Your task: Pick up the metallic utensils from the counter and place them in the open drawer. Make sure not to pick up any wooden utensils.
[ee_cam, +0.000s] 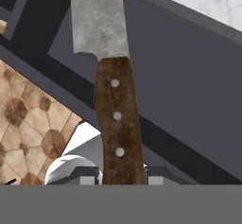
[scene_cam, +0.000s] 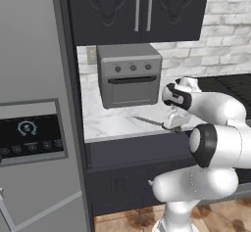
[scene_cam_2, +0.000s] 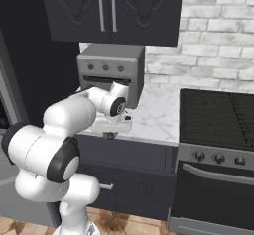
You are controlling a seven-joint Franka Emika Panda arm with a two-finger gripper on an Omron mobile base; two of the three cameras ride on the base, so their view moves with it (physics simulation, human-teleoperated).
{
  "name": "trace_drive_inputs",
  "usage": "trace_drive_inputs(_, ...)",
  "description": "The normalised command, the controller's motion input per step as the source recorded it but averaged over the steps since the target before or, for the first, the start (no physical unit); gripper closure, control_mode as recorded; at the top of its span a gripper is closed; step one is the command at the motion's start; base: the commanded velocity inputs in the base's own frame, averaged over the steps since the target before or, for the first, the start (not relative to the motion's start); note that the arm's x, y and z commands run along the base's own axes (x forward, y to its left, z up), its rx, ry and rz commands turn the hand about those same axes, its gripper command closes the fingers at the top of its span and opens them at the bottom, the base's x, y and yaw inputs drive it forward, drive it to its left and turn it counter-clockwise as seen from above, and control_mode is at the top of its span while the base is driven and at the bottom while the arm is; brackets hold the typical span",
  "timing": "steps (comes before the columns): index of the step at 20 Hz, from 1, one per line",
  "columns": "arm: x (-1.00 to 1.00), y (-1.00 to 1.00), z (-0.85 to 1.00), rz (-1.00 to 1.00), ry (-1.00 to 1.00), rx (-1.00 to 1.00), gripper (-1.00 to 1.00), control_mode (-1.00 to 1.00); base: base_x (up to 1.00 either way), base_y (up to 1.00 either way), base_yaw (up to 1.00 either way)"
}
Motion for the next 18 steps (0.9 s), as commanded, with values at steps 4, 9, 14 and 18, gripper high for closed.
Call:
trace_drive_inputs(4,-0.34,0.0,0.0,0.01,0.0,0.0,1.0,-1.0,0.0,0.0,0.0)
trace_drive_inputs(9,-0.78,0.0,0.0,0.0,0.0,0.0,1.0,-1.0,0.0,0.0,0.0)
trace_drive_inputs(14,-0.64,0.03,-0.05,0.03,0.0,0.0,1.0,-1.0,0.0,0.0,0.0)
trace_drive_inputs(18,-0.06,0.13,-0.38,0.01,0.03,0.0,1.0,-1.0,0.0,0.0,0.0)
